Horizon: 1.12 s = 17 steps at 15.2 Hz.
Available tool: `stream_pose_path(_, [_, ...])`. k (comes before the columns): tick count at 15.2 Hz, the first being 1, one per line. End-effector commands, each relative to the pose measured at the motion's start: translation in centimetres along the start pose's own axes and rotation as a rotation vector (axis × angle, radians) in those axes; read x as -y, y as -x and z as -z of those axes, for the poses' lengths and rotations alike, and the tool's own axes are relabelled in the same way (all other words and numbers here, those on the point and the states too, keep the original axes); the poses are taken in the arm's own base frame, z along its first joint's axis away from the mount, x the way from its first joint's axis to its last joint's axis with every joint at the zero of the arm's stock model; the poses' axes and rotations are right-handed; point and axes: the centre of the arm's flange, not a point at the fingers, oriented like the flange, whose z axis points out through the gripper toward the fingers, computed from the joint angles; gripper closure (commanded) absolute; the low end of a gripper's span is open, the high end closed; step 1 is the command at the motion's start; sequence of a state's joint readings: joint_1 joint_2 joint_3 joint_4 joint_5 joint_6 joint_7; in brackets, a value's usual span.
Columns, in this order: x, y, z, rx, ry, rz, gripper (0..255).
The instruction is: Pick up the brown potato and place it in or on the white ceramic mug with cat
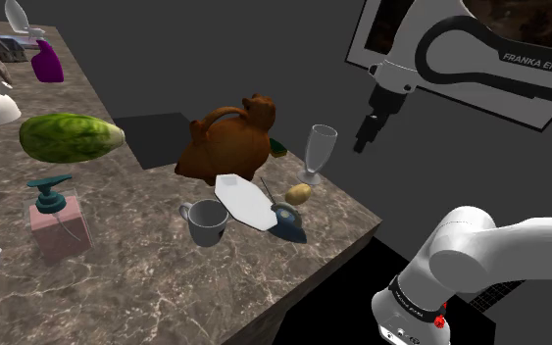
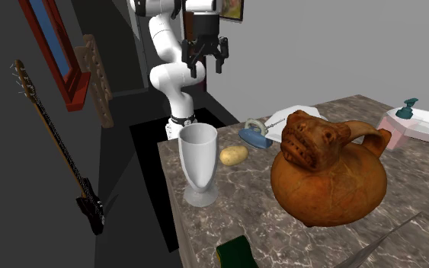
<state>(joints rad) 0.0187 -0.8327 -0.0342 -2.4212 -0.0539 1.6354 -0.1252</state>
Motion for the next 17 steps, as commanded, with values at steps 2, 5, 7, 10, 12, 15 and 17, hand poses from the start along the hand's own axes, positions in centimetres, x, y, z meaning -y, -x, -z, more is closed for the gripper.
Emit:
stream_pose_path(2, [-0.2,-0.9,-1.1,0.007,-0.002,0.059,0])
stream_pose_path(5, [-0.6,-3.5,-4.3,0.028,-0.008,0.237,0])
stream_pose_path(7, [-0.5,-5.3,-6.4,0.042,-0.013,0.356,0])
stream_pose_path(10, [-0.1,-7.8,-9.7,0.064,-0.019,0.534,0])
stream_pose_path(12, [0.5,-9.3,-12.0,0.078,-0.023,0.652,0])
stream_pose_path(15, [1.7,-11.5,-15.4,0.099,-0.029,0.83,0])
stream_pose_path(17, [2.7,-12.7,-17.6,0.113,-0.033,0.949,0])
